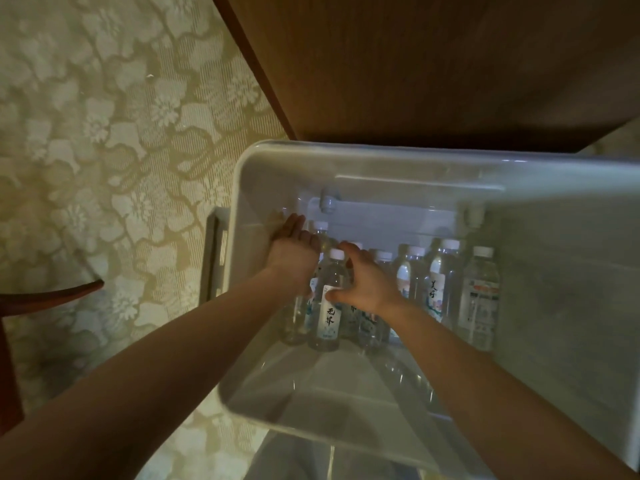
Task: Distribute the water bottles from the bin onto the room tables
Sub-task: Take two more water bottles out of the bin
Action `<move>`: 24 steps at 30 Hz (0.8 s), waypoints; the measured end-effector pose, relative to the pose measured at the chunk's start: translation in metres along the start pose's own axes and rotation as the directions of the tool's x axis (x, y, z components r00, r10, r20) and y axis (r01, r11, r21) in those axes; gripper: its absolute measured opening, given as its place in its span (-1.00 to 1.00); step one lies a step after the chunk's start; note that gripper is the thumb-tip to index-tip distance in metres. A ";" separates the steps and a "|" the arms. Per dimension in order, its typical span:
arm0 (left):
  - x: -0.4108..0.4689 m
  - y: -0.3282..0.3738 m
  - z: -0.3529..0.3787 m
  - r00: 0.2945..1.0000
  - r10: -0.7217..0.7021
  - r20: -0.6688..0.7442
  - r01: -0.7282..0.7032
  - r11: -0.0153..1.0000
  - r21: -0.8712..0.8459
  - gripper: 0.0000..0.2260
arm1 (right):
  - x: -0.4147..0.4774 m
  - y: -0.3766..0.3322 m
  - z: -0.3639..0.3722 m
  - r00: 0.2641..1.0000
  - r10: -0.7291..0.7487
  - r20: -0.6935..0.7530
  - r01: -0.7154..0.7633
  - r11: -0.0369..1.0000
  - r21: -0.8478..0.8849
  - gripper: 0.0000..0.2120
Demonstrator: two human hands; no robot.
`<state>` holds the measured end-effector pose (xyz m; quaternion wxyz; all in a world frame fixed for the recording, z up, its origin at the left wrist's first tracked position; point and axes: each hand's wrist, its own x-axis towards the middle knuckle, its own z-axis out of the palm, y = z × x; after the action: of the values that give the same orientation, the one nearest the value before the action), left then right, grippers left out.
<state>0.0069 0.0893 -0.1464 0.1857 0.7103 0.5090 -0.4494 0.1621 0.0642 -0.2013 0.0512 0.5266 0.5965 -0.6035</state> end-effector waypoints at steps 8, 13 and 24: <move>-0.022 0.004 0.012 0.993 0.035 -0.111 -0.065 0.956 -0.286 -0.19 | -0.019 0.004 0.009 0.996 0.005 -0.086 0.019 0.959 0.282 -0.14; -0.034 0.009 0.030 0.986 0.000 -0.166 -0.104 0.779 -0.619 -0.25 | -0.030 0.007 0.011 0.984 0.101 -0.144 -0.025 0.892 0.452 -0.15; -0.045 0.019 0.039 0.985 -0.117 -0.128 -0.042 0.560 -0.827 -0.29 | -0.045 0.005 0.010 0.989 0.142 -0.041 -0.095 0.828 0.553 -0.32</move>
<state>0.0024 0.0279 -0.1333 0.4434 0.5645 0.6889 -0.1006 0.1796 0.0299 -0.1759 -0.0887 0.5790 0.3662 -0.7230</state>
